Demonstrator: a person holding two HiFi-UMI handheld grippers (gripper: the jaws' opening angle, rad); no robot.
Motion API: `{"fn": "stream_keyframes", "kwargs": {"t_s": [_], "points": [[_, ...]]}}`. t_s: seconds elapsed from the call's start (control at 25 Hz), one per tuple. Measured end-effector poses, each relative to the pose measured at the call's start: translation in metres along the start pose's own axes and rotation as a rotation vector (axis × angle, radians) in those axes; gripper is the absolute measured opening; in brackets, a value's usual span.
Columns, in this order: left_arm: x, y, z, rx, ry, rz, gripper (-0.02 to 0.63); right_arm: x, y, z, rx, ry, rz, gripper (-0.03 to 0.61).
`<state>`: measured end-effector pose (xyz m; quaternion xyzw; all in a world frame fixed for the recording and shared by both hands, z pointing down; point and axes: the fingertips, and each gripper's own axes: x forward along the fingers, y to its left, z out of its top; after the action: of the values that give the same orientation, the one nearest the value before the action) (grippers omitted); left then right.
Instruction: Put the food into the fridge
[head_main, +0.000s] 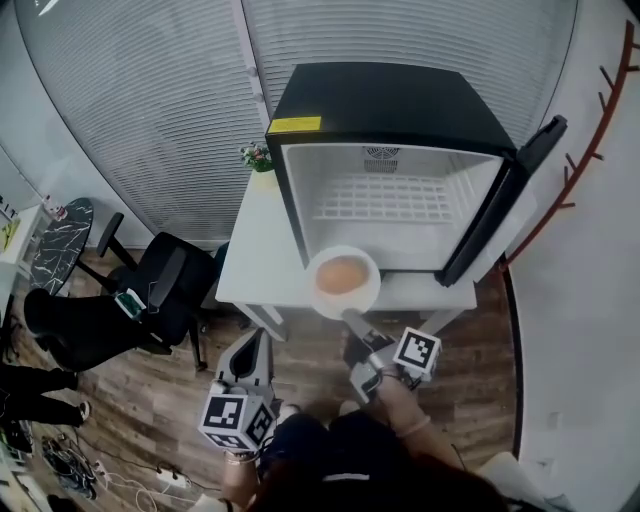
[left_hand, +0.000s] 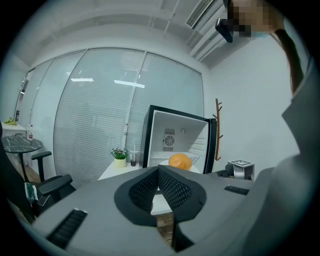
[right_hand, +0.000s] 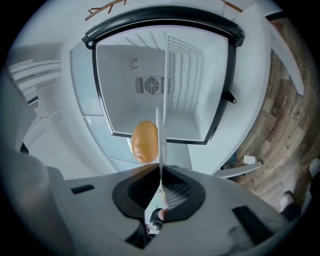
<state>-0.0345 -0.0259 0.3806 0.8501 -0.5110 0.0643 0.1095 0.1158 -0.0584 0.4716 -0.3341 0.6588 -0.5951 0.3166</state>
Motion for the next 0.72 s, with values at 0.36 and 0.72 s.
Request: {"fn": "stream_keyframes", "kwargs": {"t_s": [0.36,0.72], "points": [[0.005,-0.017,-0.002,0.007,0.013,-0.003,-0.005,-0.018,0.004,0.024,0.004,-0.031,0.008,0.011],[0.026,-0.013,-0.001,0.003,0.033,-0.023,-0.005,-0.010,0.008,0.048,0.024,-0.080,0.023,0.011]]}}
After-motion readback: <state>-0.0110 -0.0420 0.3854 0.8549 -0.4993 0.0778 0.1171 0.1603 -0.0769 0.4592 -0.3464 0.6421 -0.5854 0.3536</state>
